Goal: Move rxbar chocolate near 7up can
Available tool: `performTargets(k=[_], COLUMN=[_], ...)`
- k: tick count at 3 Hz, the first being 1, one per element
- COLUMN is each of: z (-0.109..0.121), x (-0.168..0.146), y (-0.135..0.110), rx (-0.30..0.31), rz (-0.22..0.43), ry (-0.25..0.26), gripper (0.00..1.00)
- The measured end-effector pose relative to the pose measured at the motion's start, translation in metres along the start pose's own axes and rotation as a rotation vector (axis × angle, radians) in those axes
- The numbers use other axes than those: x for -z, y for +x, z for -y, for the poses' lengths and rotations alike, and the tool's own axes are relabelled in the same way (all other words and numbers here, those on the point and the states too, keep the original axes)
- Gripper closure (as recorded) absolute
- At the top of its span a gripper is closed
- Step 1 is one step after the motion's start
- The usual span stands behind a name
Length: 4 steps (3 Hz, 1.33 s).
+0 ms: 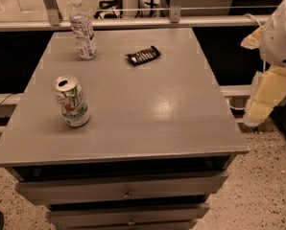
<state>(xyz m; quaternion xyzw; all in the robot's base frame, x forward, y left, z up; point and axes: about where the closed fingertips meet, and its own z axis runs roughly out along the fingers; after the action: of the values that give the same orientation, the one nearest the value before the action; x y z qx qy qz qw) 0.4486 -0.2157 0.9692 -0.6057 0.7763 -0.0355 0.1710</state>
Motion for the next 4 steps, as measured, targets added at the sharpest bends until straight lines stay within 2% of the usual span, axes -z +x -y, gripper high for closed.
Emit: performTargets(k=[1,2,3,4], z=[0.031,0.078,0.131,0.173], x=[-0.03,-0.067,-0.093,-0.11], y=[-0.006,-0.019,-0.039,-0.062], rx=[0.011,0.004,-0.023,-0.071], rz=[0.073,0.169,0.289,0.414], ry=[0.031,0.055,0.061,0.049], gripper=[0.0,0.0,0.0,0.0])
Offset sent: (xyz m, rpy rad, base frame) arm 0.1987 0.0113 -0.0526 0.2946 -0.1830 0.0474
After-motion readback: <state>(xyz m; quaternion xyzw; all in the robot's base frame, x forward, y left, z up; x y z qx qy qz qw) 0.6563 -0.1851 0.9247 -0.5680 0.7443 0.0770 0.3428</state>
